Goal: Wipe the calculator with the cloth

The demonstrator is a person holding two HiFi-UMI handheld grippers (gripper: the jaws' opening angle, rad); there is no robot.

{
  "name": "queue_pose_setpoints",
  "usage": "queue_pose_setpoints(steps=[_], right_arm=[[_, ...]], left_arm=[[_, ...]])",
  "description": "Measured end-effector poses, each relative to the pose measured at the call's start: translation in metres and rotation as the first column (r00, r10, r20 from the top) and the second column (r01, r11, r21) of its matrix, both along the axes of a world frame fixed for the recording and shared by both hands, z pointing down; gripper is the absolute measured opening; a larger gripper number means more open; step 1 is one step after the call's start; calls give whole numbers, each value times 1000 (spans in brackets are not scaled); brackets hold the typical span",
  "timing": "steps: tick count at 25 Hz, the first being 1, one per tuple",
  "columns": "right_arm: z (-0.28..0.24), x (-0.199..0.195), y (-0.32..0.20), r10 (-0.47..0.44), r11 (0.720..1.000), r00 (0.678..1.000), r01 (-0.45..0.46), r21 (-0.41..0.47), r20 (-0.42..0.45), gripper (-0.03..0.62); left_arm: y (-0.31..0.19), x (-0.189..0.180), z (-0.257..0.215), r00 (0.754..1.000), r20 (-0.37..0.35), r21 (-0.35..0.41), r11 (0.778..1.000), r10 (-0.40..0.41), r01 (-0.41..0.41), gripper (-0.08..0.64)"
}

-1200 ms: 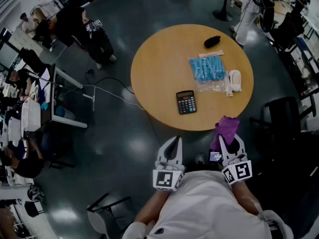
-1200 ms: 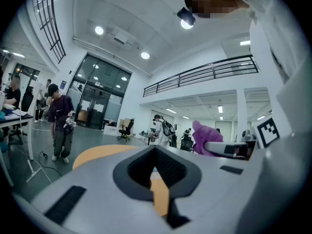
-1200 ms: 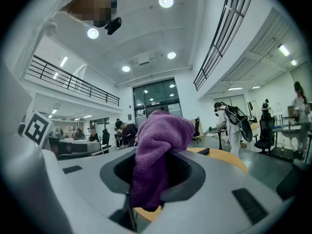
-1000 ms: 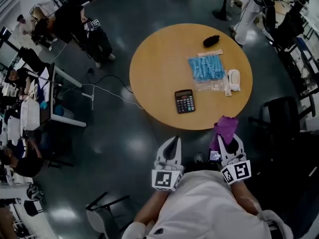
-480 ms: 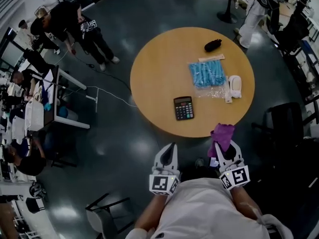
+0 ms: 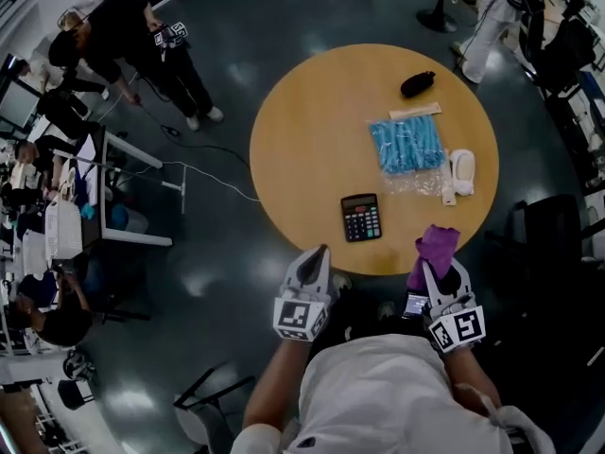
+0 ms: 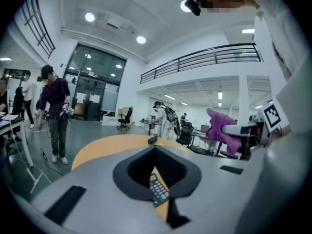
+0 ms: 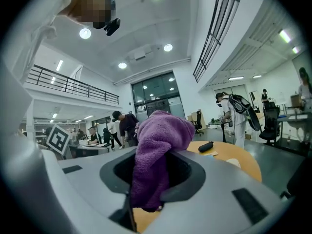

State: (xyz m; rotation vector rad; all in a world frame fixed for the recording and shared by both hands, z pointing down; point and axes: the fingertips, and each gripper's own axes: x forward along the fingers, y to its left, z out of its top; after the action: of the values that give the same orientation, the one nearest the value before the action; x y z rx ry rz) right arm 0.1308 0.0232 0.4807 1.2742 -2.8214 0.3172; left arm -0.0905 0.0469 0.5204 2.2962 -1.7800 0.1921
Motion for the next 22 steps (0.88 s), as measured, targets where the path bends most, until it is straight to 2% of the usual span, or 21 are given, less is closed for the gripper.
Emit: queue_pose_setpoints(steps=[3, 6, 9, 11, 13, 15, 19, 20, 21, 22], right_arm=[[0, -18, -16, 39, 999, 999, -39, -3, -18, 121], [2, -34, -33, 68, 998, 997, -68, -11, -32, 120], [-2, -46, -45, 74, 997, 997, -74, -21, -31, 121], [0, -49, -52, 69, 997, 997, -70, -37, -32, 121], [5, -50, -61, 64, 996, 998, -65, -56, -29, 121], [8, -49, -69, 51, 996, 998, -53, -72, -23, 121], [20, -47, -80, 10, 994, 1000, -12, -106, -16, 121], [24, -45, -84, 3, 993, 1000, -4, -115, -16, 121], [28, -43, -86, -2, 992, 1000, 0, -124, -17, 121], [32, -40, -87, -5, 991, 1000, 2, -135, -19, 121]], left_arm=[[-39, -22, 37, 997, 4, -79, 994, 81, -80, 6], [-79, -29, 81, 985, 17, -138, 976, 172, -168, 6], [-110, -28, 124, 962, 7, -219, 939, 273, -265, 6], [-122, -24, 156, 941, -43, -296, 895, 336, -333, 7], [-133, -16, 184, 905, -82, -373, 829, 417, -416, 30], [-145, -9, 209, 864, -77, -455, 754, 497, -474, 134], [-171, -2, 246, 784, -88, -578, 610, 614, -542, 137], [-176, 3, 251, 750, -91, -601, 565, 655, -566, 137], [-177, 7, 257, 705, -90, -628, 509, 704, -589, 137], [-174, 11, 264, 650, -90, -660, 443, 755, -606, 137]])
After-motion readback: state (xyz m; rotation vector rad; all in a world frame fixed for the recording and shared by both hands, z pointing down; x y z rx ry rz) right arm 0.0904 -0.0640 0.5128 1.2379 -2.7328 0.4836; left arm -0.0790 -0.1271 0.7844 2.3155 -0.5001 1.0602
